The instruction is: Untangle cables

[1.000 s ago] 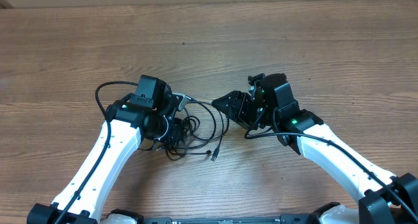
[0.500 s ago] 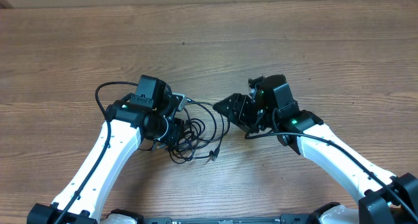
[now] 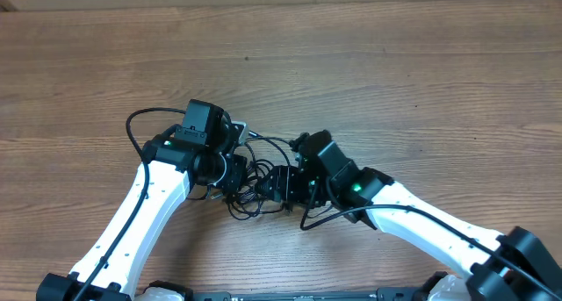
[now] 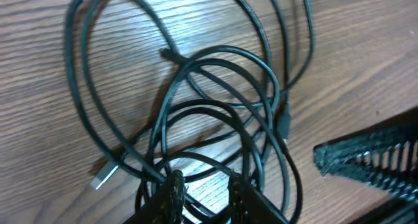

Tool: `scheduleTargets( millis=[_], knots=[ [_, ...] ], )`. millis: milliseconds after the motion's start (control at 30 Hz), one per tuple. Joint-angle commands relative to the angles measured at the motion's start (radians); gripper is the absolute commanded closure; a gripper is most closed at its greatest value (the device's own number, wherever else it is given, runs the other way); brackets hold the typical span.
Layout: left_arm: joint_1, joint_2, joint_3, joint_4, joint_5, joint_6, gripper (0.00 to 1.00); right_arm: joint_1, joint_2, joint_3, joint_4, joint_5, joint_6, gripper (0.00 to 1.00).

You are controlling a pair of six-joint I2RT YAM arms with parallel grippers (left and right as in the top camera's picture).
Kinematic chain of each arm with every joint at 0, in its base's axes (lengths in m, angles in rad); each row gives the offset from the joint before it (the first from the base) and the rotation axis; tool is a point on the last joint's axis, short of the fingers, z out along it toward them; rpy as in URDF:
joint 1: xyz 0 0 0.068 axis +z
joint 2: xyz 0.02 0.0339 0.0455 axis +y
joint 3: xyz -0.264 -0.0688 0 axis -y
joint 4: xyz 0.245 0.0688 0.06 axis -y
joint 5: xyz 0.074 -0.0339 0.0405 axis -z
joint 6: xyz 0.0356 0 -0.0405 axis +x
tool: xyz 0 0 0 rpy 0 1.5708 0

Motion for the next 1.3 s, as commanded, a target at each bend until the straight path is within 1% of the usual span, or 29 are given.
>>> scheduleTargets(
  millis=[0, 67, 133, 167, 300, 367, 500, 600, 700, 767, 967, 1133, 1233, 1267],
  knots=[
    [-0.005, 0.007, 0.019, 0.002, -0.115, -0.129, 0.77, 0.009, 0.025, 0.012, 0.020, 0.058, -0.008, 0.37],
    [-0.005, 0.007, 0.019, 0.006, -0.143, -0.160, 0.71, 0.010, 0.039, 0.012, 0.039, 0.060, -0.008, 0.40],
    [-0.005, 0.007, 0.019, 0.014, -0.146, -0.169, 0.63, 0.010, 0.056, 0.012, 0.062, 0.069, -0.008, 0.42],
    [-0.005, 0.007, 0.019, 0.018, -0.146, -0.169, 0.62, 0.010, 0.064, 0.012, 0.072, 0.073, -0.008, 0.43],
    [-0.005, 0.007, 0.019, 0.031, -0.146, -0.169, 0.59, 0.011, 0.092, 0.012, 0.110, 0.076, 0.009, 0.48],
    [-0.005, 0.007, 0.019, 0.032, -0.146, -0.169, 0.59, 0.012, 0.107, 0.012, 0.127, 0.073, 0.035, 0.54],
    [-0.005, 0.007, 0.019, 0.032, -0.150, -0.169, 0.58, 0.015, 0.128, 0.012, 0.140, 0.072, 0.068, 0.62],
    [-0.005, 0.007, 0.019, 0.032, -0.150, -0.169, 0.58, 0.023, 0.128, 0.012, 0.154, 0.071, 0.068, 0.70],
    [-0.005, 0.007, 0.019, 0.032, -0.150, -0.169, 0.58, 0.040, 0.128, 0.012, 0.174, 0.072, 0.068, 0.84],
    [-0.005, 0.007, 0.019, 0.032, -0.150, -0.169, 0.58, 0.050, 0.128, 0.012, 0.185, 0.072, 0.068, 0.96],
    [-0.005, 0.007, 0.019, 0.028, -0.150, -0.169, 0.60, 0.051, 0.128, 0.012, 0.188, 0.044, 0.057, 0.96],
    [-0.005, 0.007, 0.019, 0.016, -0.150, -0.169, 0.60, 0.032, 0.128, 0.012, 0.200, -0.019, -0.048, 0.96],
    [-0.005, 0.007, 0.019, 0.008, -0.150, -0.168, 0.61, -0.005, 0.127, 0.012, 0.220, -0.111, -0.123, 0.96],
    [-0.005, 0.007, 0.019, 0.006, -0.149, -0.163, 0.62, -0.018, 0.127, 0.012, 0.230, -0.145, -0.146, 0.96]
  ],
)
